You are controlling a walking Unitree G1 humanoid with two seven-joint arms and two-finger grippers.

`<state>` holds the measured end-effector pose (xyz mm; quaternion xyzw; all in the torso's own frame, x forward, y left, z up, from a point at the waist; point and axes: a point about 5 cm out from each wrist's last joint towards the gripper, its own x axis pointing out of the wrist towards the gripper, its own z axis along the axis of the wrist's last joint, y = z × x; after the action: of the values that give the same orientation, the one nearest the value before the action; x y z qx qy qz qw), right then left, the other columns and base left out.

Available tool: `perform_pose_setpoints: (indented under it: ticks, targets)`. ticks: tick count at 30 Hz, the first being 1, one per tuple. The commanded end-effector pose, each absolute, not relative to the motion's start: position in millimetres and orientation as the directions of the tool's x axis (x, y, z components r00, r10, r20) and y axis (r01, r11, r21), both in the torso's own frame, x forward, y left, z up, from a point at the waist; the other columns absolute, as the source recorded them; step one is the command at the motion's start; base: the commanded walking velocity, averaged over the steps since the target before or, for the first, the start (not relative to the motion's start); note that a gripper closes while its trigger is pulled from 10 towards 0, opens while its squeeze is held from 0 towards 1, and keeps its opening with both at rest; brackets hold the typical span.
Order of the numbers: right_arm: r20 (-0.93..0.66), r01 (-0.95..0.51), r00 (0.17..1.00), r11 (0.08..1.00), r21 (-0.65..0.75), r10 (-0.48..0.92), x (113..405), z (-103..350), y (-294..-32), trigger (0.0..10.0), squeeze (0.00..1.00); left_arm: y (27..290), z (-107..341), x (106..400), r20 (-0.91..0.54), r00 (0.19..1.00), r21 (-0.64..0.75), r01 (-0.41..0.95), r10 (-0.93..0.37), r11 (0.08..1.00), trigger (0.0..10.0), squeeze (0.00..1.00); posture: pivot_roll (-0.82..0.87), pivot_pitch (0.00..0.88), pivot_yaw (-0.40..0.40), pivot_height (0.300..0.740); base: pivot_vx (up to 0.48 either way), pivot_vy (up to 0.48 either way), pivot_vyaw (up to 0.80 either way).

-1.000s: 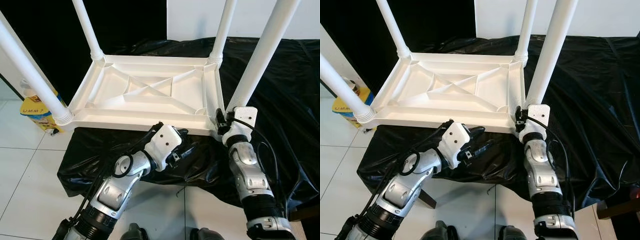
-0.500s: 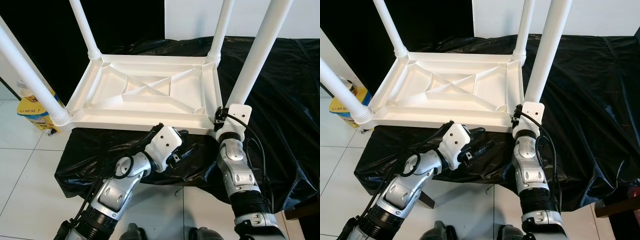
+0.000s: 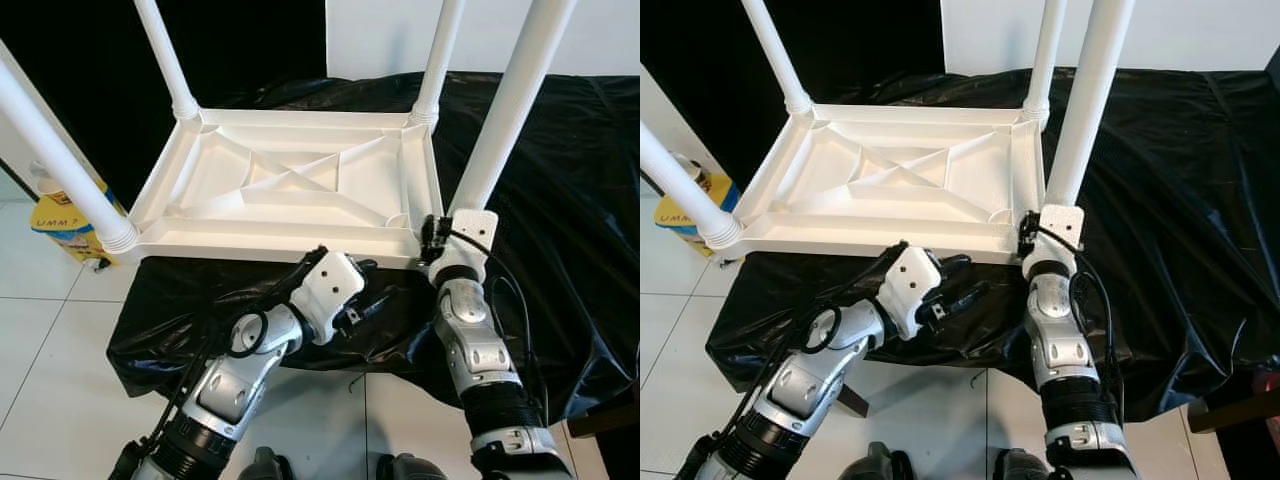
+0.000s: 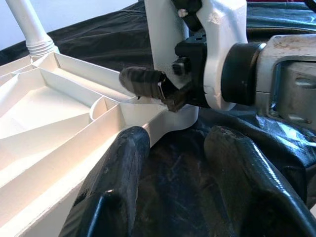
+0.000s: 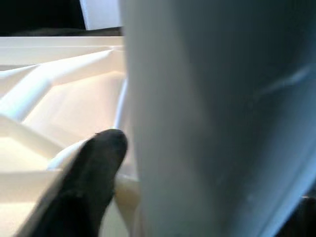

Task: Building children table

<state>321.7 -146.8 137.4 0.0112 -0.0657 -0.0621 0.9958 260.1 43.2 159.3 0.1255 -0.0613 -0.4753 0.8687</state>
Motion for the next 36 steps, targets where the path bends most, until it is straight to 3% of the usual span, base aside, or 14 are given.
perform_pose_setpoints:
  ticks: [1, 9, 10, 13, 14, 26, 27, 28, 29, 36]
  targets:
    - [0.143, 0.090, 0.985, 0.995, 0.037, -0.095, 318.5, 137.0, -147.5, 10.0, 1.00, 45.5, 152.9, 260.9, -0.032, 0.566, 0.275, 0.797, -0.824, 0.537, 10.0, 0.00, 0.05, 0.083, 0.009, 0.740, 0.000, 0.000, 0.00]
    - [0.174, -0.043, 0.984, 0.999, 0.015, 0.040, 311.5, 138.1, -164.5, 10.0, 1.00, 45.6, 152.6, 261.1, -0.032, 0.567, 0.275, 0.797, -0.823, 0.538, 10.0, 0.00, 0.05, 0.073, 0.010, 0.740, 0.000, 0.000, 0.00]
    - [0.181, -0.157, 0.970, 0.987, -0.047, 0.163, 308.6, 140.9, -181.8, 10.0, 0.82, 46.0, 152.9, 262.1, -0.033, 0.565, 0.279, 0.798, -0.825, 0.535, 10.0, 0.00, 0.04, 0.063, 0.016, 0.740, 0.000, 0.000, 0.00]
    - [0.176, -0.192, 0.963, 0.979, -0.073, 0.202, 308.5, 142.2, -188.6, 10.0, 0.82, 46.2, 153.0, 262.6, -0.034, 0.563, 0.281, 0.798, -0.826, 0.533, 10.0, 0.00, 0.04, 0.063, 0.016, 0.740, 0.000, 0.000, 0.00]
    - [0.159, -0.245, 0.953, 0.965, -0.096, 0.258, 309.7, 143.3, -193.2, 10.0, 0.00, 46.3, 153.1, 263.1, -0.034, 0.562, 0.283, 0.799, -0.827, 0.531, 10.0, 0.00, 0.04, 0.060, 0.020, 0.740, 0.000, 0.000, 0.00]
    - [0.074, -0.454, 0.879, 0.874, -0.173, 0.471, 325.6, 149.5, -191.0, 10.0, 0.00, 43.2, 153.7, 264.8, -0.035, 0.548, 0.292, 0.806, -0.836, 0.516, 10.0, 0.00, 0.03, 0.053, 0.032, 0.740, 0.000, 0.000, 0.00]
    - [0.053, -0.481, 0.866, 0.858, -0.183, 0.497, 328.3, 147.3, -187.8, 2.4, 0.00, 42.5, 154.3, 265.0, -0.033, 0.547, 0.294, 0.805, -0.837, 0.514, 10.0, 0.00, 0.03, 0.057, 0.027, 0.740, 0.000, 0.000, 0.00]
    - [0.053, -0.481, 0.866, 0.858, -0.183, 0.497, 328.3, 147.3, -187.8, 2.4, 0.00, 42.5, 154.3, 265.0, -0.033, 0.547, 0.294, 0.805, -0.837, 0.514, 10.0, 0.00, 0.03, 0.057, 0.027, 0.740, 0.000, 0.000, 0.00]
    - [0.034, -0.498, 0.858, 0.846, -0.188, 0.512, 329.3, 144.1, -185.8, 0.0, 0.00, 42.9, 154.9, 265.5, -0.032, 0.550, 0.298, 0.802, -0.835, 0.517, 10.0, 0.00, 0.04, 0.063, 0.024, 0.740, 0.000, 0.000, 0.00]
    - [-0.014, -0.495, 0.866, 0.851, -0.177, 0.500, 326.8, 132.5, -191.3, 0.0, 0.00, 46.0, 155.3, 265.5, -0.032, 0.565, 0.303, 0.792, -0.824, 0.531, 10.0, 0.00, 0.05, 0.074, 0.019, 0.740, 0.000, 0.000, 0.00]
